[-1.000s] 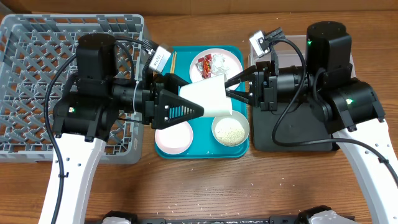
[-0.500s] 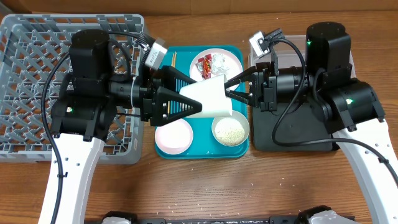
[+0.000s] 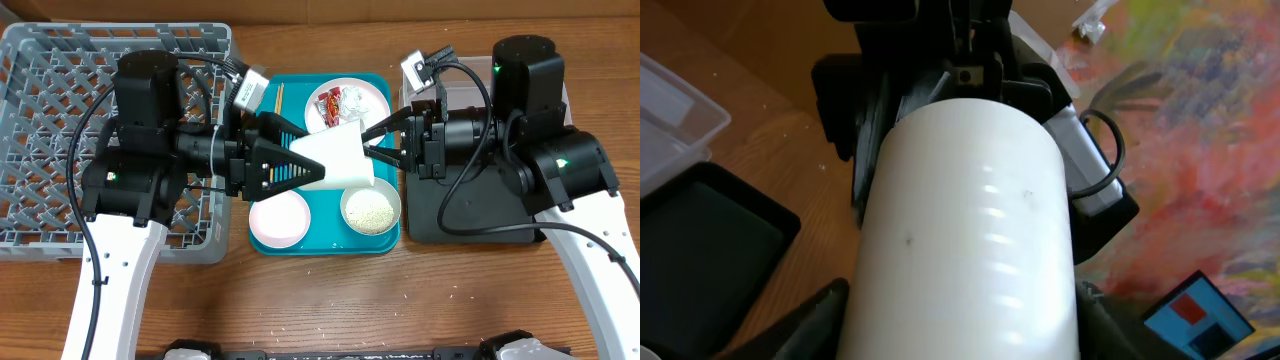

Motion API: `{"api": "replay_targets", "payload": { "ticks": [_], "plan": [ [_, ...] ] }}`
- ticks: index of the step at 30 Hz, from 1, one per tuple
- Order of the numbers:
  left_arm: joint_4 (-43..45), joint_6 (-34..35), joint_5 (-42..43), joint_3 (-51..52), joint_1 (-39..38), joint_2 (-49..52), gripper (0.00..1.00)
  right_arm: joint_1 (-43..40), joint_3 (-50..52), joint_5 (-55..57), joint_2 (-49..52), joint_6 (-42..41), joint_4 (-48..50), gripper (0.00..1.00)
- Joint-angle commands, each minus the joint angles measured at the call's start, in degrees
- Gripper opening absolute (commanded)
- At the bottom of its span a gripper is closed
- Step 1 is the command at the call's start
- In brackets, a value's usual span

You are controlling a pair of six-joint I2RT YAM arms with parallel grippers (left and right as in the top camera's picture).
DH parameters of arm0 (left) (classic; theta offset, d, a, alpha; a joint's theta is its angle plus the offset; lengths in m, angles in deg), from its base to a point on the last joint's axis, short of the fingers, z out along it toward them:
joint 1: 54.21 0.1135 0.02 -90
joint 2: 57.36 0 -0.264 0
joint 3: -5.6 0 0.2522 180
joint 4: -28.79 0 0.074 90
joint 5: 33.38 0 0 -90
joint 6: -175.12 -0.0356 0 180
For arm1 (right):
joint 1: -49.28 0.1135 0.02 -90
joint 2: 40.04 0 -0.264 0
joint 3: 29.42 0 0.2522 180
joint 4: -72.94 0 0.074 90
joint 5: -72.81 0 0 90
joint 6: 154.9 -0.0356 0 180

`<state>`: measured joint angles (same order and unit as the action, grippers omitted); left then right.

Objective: Sort waste into correct bins and load items into the dishwasher
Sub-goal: 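Lower the paper cup into the dish rack with the left gripper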

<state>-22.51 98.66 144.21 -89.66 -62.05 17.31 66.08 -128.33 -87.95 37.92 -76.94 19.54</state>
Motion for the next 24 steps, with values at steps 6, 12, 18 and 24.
{"api": "replay_targets", "payload": {
  "ticks": [6, 12, 18, 24],
  "plan": [
    [-0.13, 0.17, -5.38, -0.83, 0.87, -0.15, 0.5, -1.88, -0.79, 0.37, -1.29, -0.2, 0.37, 0.65],
    [-16.92, -3.67, -26.27, -0.83, 12.11, -0.17, 0.52, -10.51, -0.81, 1.31, -5.9, -2.86, -1.6, 0.81],
    [-36.46, -2.05, -69.61, -0.83, 25.51, -0.15, 0.5, -9.05, -0.7, 32.96, -6.99, -6.47, -26.16, 0.86],
    [-40.09, 9.16, -99.03, 0.17, 26.67, -0.04, 0.5, -4.81, -0.7, 42.45, -2.4, -6.43, -34.47, 0.88]
  ]
}}
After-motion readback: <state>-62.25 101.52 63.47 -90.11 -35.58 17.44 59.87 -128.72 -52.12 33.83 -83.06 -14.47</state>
